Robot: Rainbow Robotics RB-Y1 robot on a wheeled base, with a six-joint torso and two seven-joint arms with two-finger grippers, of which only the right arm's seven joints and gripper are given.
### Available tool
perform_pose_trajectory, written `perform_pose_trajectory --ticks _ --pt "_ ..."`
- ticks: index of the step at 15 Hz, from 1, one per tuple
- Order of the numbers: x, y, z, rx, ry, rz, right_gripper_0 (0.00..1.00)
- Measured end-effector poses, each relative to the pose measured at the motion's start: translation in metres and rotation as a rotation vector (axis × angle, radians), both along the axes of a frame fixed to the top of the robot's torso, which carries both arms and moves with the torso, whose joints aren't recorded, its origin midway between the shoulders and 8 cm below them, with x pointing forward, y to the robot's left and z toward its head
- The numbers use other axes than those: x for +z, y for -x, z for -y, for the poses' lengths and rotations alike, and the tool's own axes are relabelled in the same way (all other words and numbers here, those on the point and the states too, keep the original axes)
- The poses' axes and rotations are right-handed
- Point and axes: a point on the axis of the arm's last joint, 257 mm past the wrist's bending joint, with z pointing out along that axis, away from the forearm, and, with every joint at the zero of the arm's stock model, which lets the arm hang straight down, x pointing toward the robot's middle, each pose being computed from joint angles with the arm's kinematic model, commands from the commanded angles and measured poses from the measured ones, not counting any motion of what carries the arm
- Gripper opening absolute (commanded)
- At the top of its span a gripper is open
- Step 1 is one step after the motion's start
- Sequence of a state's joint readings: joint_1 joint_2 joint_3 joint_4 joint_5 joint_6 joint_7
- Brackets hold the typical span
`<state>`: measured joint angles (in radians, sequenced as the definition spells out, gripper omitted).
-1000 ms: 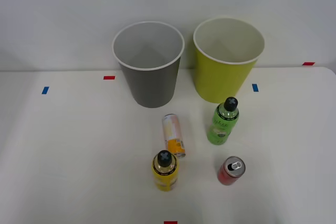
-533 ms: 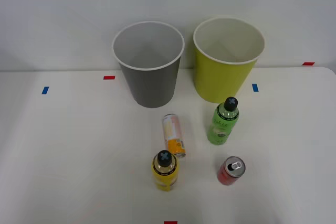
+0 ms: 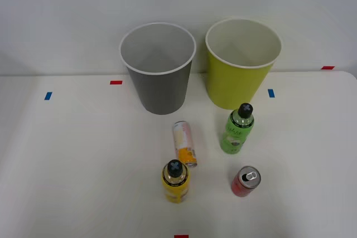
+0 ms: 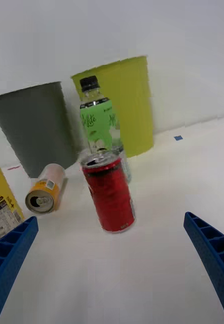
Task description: Put cans in the gray bin, plastic bottles in the light green bin
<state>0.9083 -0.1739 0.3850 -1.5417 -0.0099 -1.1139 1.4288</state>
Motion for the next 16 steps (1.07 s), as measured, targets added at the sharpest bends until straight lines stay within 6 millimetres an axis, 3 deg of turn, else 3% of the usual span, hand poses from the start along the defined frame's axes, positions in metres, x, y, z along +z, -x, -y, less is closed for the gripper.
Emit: perform_pose_trajectory --ticks 3,8,13,16 --pt "0.012 -0.012 -0.002 0.004 0.065 0.044 1.0" --pt "0.008 -0.031 0.001 0.002 0.054 0.034 1.0" --pt "0.006 -0.065 -0.001 -0.001 0.046 0.028 1.0" --pt "0.0 -0.087 -0.013 0.048 0.114 0.012 1.0"
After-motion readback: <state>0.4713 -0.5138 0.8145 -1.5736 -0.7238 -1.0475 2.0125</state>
